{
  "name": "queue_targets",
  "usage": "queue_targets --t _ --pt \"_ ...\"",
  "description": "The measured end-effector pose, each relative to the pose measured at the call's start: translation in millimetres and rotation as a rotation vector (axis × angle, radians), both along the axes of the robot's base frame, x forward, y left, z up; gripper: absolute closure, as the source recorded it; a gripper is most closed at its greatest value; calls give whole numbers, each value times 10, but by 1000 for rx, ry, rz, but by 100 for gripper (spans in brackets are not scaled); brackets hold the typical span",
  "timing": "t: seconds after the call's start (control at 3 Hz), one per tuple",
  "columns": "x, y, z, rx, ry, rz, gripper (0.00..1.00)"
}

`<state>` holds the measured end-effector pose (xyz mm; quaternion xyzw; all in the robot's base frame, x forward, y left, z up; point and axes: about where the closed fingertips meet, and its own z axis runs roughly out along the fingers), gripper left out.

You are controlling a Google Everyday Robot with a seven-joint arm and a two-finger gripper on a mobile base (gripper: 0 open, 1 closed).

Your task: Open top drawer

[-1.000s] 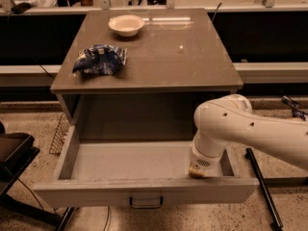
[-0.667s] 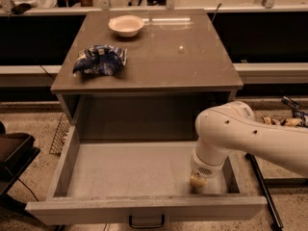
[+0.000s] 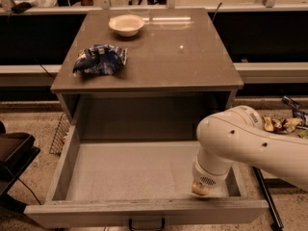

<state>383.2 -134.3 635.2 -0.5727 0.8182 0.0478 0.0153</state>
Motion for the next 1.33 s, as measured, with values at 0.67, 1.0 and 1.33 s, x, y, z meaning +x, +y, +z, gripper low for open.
queue_targets --t 0.67,1.0,1.33 --pt "-26 -11 22 -6 -4 1 20" --pt "-28 -13 26 -7 -5 1 0" --pt "-28 -13 26 -7 -5 1 0"
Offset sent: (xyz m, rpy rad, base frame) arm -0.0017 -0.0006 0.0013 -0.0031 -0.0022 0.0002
